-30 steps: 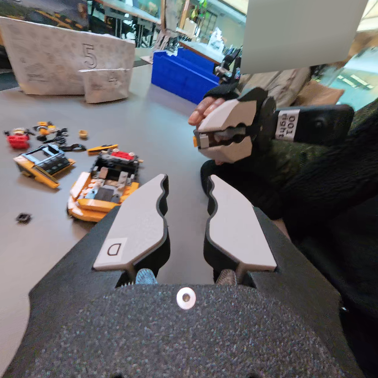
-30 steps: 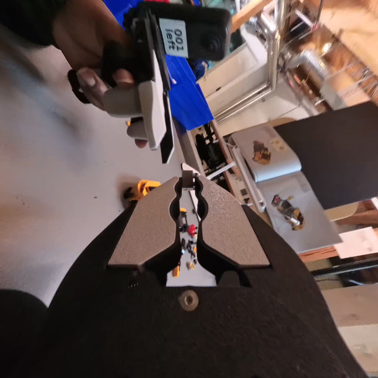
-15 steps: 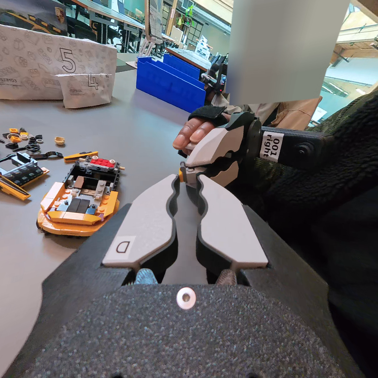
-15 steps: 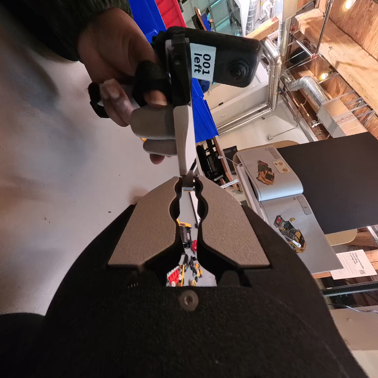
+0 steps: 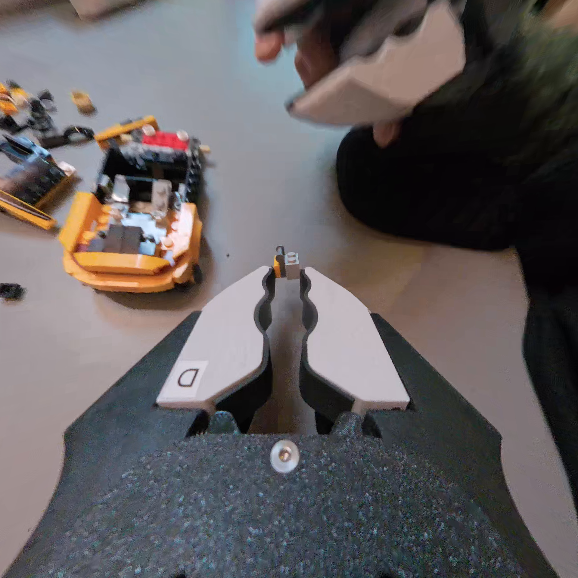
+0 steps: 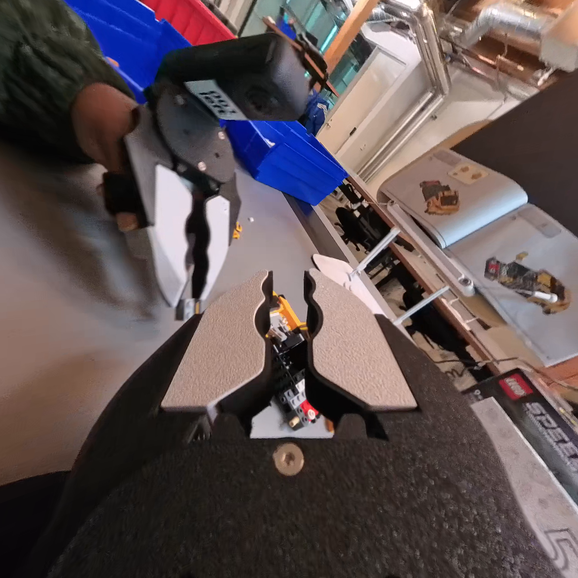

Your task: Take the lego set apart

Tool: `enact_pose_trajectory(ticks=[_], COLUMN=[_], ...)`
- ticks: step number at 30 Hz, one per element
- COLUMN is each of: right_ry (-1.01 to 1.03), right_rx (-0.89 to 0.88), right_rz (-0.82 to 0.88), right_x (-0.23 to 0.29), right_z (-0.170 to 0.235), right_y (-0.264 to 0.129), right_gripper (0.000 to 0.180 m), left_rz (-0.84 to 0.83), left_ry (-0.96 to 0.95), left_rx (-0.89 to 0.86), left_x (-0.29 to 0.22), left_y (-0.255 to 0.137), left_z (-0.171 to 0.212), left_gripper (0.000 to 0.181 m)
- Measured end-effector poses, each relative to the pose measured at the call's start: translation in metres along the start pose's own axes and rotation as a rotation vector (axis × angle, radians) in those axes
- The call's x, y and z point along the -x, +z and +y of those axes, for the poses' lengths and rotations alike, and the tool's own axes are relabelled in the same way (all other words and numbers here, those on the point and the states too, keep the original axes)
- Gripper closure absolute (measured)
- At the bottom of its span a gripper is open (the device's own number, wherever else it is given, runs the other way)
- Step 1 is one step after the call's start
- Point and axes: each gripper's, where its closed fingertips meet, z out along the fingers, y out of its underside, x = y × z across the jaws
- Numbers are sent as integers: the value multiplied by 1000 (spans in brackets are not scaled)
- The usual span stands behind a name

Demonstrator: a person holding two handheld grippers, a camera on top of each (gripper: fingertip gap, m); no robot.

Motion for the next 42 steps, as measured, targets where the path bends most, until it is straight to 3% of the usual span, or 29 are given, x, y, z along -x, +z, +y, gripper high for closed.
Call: enact_pose_trajectory(ticks=[5, 11, 18, 22, 28, 31, 33, 35, 42], right_ry=[78, 81, 114, 130, 218, 274, 309, 327, 245], right_rx=[37, 81, 97, 65, 31, 38, 51, 53, 85], right_rz=[35, 40, 61, 94, 222, 265, 285, 291, 298], right_x=[-10, -10, -16, -22, -48, -60, -68, -77, -147], right_z=[12, 22, 29, 25, 24, 28, 29, 26, -10], right_y=[1, 4, 3, 0, -9, -8, -6, -2, 61], right_gripper=[163, 165, 165, 164, 148, 144, 154, 180, 180], left_rz=[-61, -56, -29, -113, -420, -531, -571, -599, -674], left_ry=[121, 122, 138, 145, 164, 145, 113, 101, 58], left_rx=[105, 139, -10, -205, -502, -565, -580, -591, -645], left_x=[0, 0, -6, 5, 44, 62, 73, 83, 116], left_y=[10, 12, 2, -24, -98, -126, -136, -144, -171], left_z=[16, 23, -2, -35, -73, -77, -76, -76, -97], left_gripper=[166, 157, 141, 143, 178, 181, 181, 181, 181])
